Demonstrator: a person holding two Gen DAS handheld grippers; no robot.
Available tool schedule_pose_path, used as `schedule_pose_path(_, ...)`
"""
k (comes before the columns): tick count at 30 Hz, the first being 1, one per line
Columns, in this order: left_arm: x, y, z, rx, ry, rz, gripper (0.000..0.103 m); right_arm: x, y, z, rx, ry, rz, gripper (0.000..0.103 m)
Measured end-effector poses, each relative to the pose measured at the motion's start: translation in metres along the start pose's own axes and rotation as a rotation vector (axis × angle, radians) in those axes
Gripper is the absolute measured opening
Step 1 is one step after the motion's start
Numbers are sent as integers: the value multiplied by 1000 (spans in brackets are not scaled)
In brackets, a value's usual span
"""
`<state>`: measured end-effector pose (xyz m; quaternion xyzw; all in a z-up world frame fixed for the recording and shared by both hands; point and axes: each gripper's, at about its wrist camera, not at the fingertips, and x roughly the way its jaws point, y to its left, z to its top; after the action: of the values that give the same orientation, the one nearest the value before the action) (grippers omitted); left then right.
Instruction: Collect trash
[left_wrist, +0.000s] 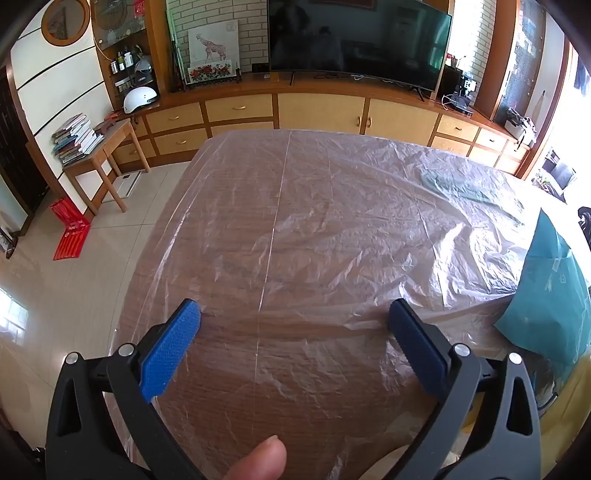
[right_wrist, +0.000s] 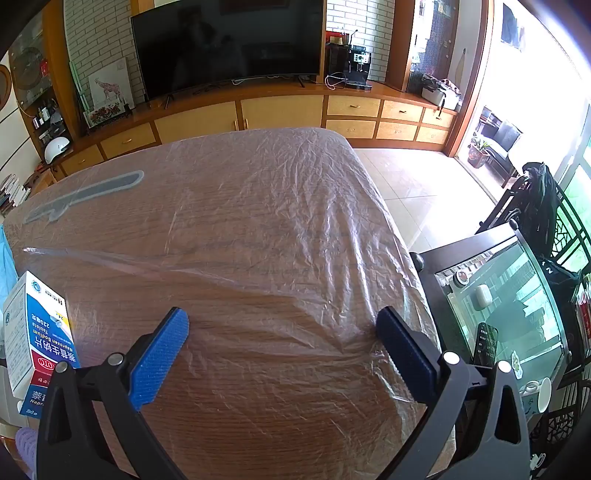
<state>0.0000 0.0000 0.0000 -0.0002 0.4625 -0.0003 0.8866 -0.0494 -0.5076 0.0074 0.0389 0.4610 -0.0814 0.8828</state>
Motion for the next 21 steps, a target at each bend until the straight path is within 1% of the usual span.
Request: schedule_pose_path(21,0,0,0,0,-2,1,102,0,0,0,1,2,0,99)
